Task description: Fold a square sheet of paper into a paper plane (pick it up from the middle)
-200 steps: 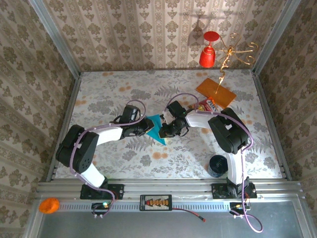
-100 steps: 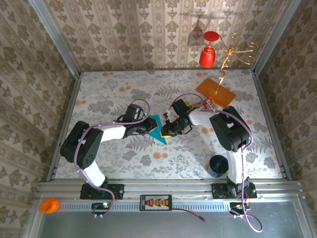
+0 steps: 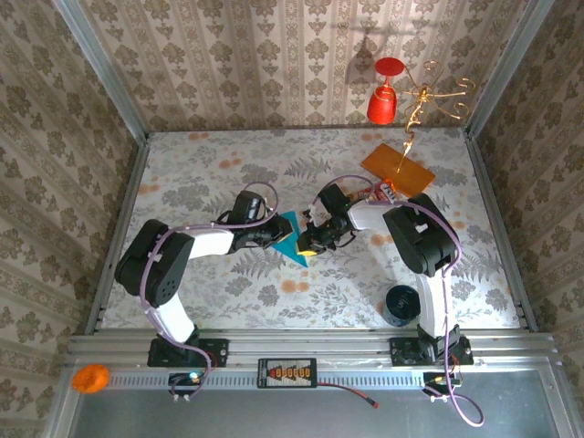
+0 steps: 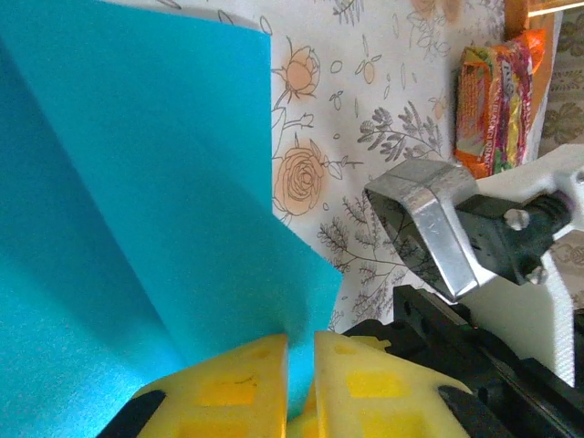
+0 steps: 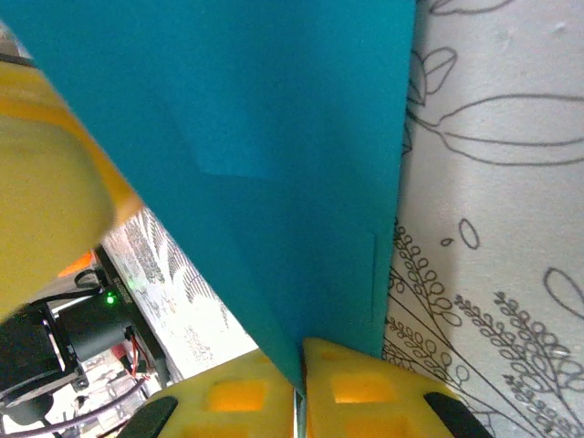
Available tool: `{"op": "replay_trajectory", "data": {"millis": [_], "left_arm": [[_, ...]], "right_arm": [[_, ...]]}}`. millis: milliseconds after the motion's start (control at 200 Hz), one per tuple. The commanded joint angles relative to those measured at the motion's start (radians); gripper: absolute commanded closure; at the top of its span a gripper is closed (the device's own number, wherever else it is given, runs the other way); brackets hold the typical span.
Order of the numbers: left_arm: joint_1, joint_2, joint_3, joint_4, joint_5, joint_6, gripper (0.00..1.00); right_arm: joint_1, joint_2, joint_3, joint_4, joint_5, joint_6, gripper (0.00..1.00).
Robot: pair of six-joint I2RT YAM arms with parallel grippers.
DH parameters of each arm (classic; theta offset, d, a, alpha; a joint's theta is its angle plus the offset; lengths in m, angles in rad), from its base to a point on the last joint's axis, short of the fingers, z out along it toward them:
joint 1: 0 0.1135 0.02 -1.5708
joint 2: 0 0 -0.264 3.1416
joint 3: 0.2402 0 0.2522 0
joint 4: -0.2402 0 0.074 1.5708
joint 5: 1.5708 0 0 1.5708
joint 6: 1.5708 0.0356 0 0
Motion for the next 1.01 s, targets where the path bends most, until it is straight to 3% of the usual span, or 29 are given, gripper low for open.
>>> {"op": "replay_trajectory", "data": {"millis": [0,395,1000], "left_arm": [[-0.010,0.025,0.031,0.026,0.033,0.032,0.84],[-0.015,0.069,0.054,0.030,0.046,0.039,0.85],[-0.017,0.084,0.070,0.020,0.048,0.041,0.86]], "right_arm": [[-0.011,0.021,-0.024,0.002,-0.027,0.022,0.89],[-0.015,-0.002,-0.056,0.017,-0.013,-0.001,0.85],[-0.015,-0.127,-0.099,-0.022,0.106,-0.029,0.71]]}}
